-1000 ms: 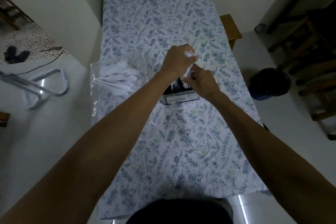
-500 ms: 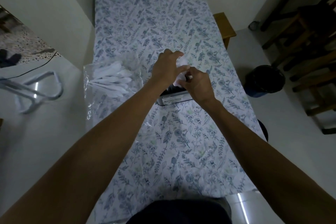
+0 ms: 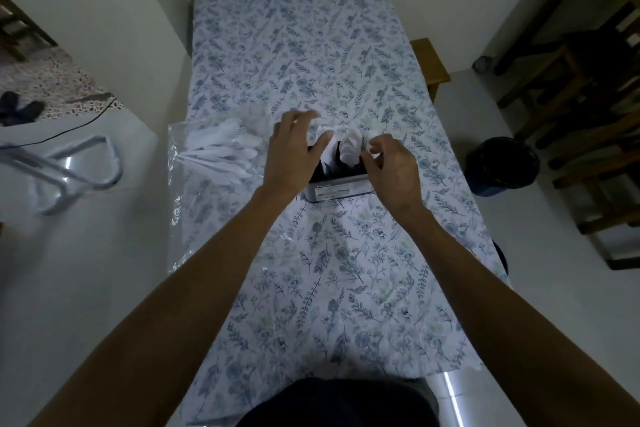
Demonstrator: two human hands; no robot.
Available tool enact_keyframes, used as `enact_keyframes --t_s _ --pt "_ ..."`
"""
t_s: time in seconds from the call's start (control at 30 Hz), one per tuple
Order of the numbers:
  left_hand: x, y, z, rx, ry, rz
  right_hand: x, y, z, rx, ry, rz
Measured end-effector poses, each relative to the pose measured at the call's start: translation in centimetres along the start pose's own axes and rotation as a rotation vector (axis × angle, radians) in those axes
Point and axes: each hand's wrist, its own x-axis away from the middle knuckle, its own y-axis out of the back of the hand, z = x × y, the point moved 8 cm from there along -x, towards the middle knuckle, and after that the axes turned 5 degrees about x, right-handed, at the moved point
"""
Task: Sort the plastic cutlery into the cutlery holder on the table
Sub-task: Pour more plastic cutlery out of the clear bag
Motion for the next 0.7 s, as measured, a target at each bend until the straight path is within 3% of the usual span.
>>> enact_keyframes --t_s 0.17,0.3,0.5,0.6,0.7 --pt "8.8 0.2 9.3 -0.089 0.334 0.047 4.6 -0.9 0.8 0.163 0.118 -0.015" --pt "17.3 0.6 16.6 -0.295 0.599 0.23 9.8 -7.8 2.1 0.264 0.254 0.283" --pt "23.8 2.1 20.5 -0.407 0.68 0.373 15.9 -18.0 5.7 0.451 0.486 0.72" --pt "25.0 1.7 20.5 -0.431 0.672 0.491 17.3 -20.4 7.3 0.537 0.587 0.802" --pt "25.7 1.4 19.3 -0.477 0.6 0.507 18.4 -21.5 7.2 0.596 0.605 0.865"
